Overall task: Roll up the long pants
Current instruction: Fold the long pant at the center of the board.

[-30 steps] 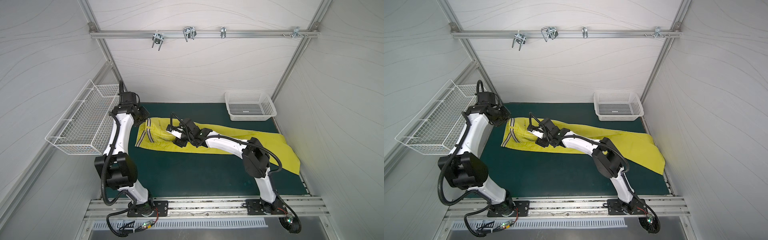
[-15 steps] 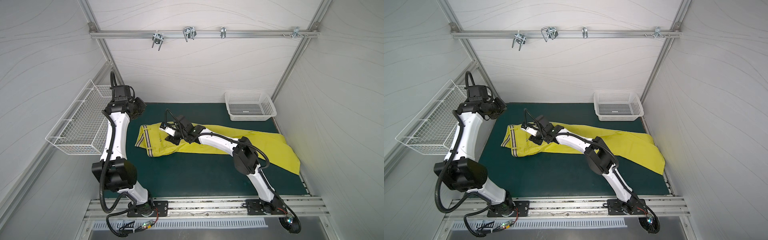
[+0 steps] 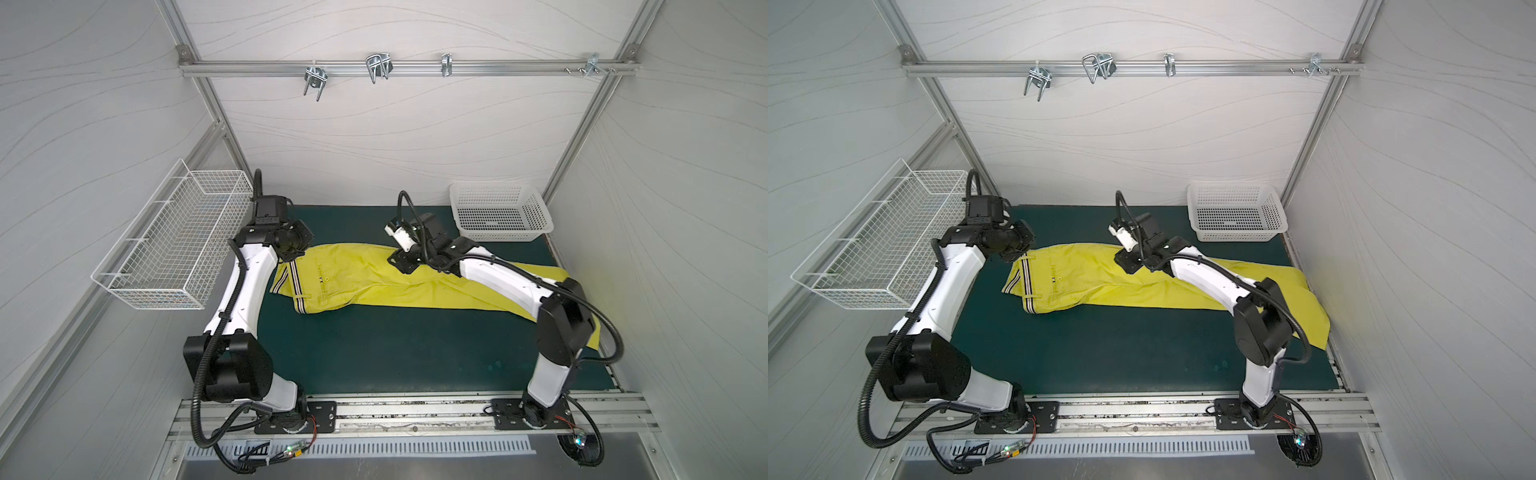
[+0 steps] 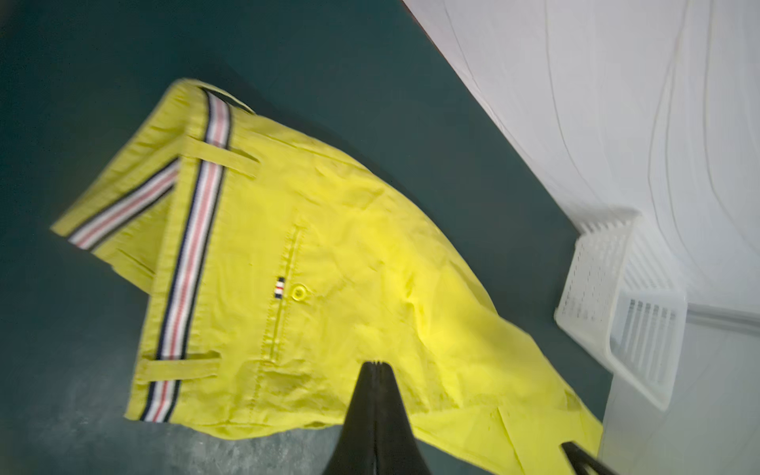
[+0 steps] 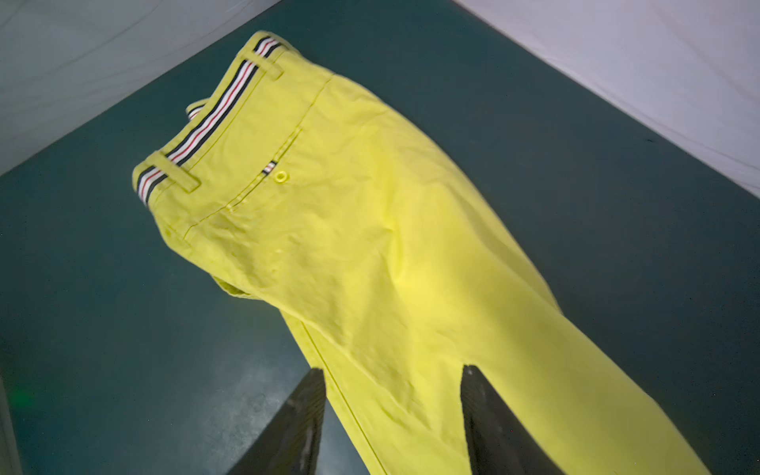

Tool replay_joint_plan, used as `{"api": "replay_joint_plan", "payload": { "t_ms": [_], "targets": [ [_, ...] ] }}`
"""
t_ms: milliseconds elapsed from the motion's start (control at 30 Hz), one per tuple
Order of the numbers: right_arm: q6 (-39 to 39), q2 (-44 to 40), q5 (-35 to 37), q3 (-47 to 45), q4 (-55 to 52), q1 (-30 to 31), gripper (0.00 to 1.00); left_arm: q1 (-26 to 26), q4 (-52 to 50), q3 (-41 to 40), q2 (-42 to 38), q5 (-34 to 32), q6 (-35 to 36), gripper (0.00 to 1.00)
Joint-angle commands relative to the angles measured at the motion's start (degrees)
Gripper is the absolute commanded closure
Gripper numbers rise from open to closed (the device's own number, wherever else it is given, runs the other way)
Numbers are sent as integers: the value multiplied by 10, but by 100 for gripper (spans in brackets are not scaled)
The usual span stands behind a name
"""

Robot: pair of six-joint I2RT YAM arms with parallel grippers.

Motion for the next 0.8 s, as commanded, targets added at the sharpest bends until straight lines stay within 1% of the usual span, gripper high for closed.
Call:
{"api": "replay_joint_plan", "payload": {
  "t_ms": [0, 67, 133, 167, 200, 267, 367, 433, 500, 567, 633, 767],
  "targets": [
    [26, -56, 47, -56, -85, -45, 42, -55, -18, -6, -5, -21, 2, 88],
    [29, -91, 66, -90, -103, -75, 40, -86, -35, -25, -3, -21, -8, 85],
    [31, -126, 61, -128, -108, -102, 39, -118, -35, -55, -11, -12, -31, 83],
    [30, -138, 66, -144, -107, -110, 39, -132, -30, -71, -16, -10, -42, 81],
    [34, -154, 74, -162, -106, -121, 37, -151, -23, -86, -23, -8, -57, 76],
    [41, -169, 79, -184, -106, -143, 36, -181, 1, -117, -35, 6, -88, 72],
    [61, -174, 108, -198, -120, -181, 36, -226, 52, -164, -40, 22, -132, 70],
    [89, -177, 106, -200, -131, -216, 36, -251, 80, -183, -34, 20, -156, 70],
    [114, -184, 82, -202, -135, -251, 36, -268, 116, -196, -27, 24, -177, 69],
    [126, -195, 65, -210, -129, -276, 36, -281, 155, -204, -17, 20, -195, 39],
    [125, -203, 75, -214, -124, -288, 36, -292, 204, -208, -3, 12, -212, 38],
    [124, -204, 101, -204, -135, -308, 36, -302, 253, -182, 51, -6, -233, 37]
  ]
}}
